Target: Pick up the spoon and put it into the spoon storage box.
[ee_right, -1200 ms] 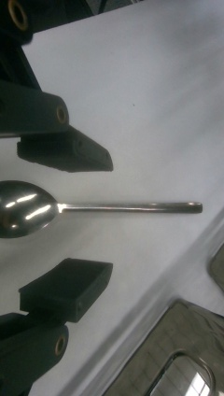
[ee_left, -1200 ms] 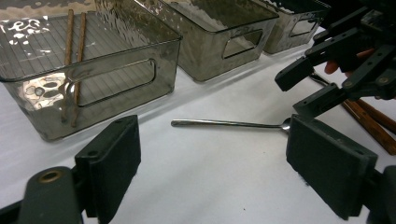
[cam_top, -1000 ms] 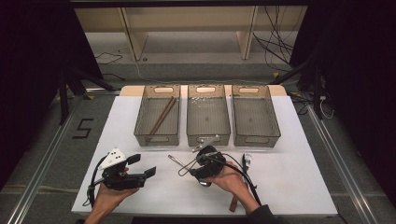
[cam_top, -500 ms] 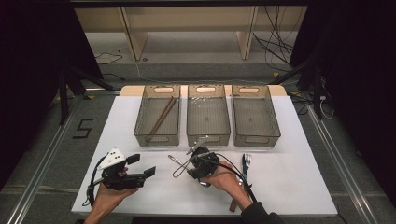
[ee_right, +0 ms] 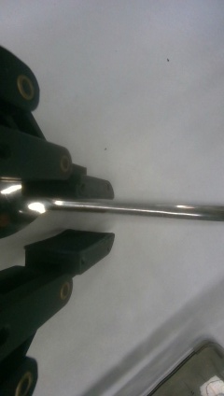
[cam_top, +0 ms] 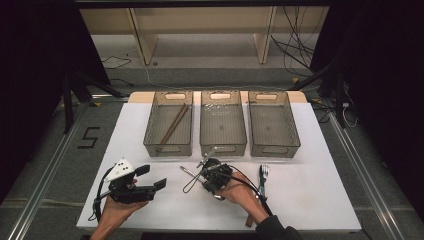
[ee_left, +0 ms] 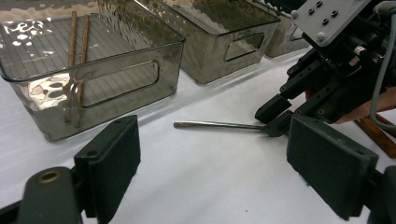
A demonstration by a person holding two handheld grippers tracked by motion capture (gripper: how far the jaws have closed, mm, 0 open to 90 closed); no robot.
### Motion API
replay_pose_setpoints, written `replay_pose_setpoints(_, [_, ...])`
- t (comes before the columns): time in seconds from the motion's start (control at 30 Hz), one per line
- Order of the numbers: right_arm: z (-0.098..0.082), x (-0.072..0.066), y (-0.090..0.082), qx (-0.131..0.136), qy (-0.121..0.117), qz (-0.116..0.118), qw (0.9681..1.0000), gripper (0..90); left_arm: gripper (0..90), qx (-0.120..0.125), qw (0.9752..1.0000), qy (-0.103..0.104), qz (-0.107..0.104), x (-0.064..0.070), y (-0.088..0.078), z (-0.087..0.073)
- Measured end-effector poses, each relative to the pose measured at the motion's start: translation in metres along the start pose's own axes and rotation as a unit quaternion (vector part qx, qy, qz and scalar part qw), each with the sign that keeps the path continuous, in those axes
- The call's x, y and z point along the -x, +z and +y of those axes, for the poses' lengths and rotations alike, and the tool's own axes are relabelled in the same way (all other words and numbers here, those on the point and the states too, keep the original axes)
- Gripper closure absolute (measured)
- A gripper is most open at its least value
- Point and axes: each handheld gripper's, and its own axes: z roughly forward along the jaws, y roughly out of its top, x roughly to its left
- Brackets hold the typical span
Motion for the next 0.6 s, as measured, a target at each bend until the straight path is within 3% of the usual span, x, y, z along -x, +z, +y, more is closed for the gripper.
replay_pose_setpoints(0.33, [0.0024, 0.0034, 0.0001, -0.011, 0.008, -0.002, 0.9999, 84.7, 17.2, 0.0, 1.0, 0.001, 0.0, 0.0001, -0.0001, 0.0])
replay_pose_setpoints(0.6, [0.0035, 0.0031, 0.0001, -0.012, 0.009, -0.002, 0.9999, 85.7, 17.2, -0.001, 1.0, 0.002, 0.0, 0.0002, -0.0002, 0.0001])
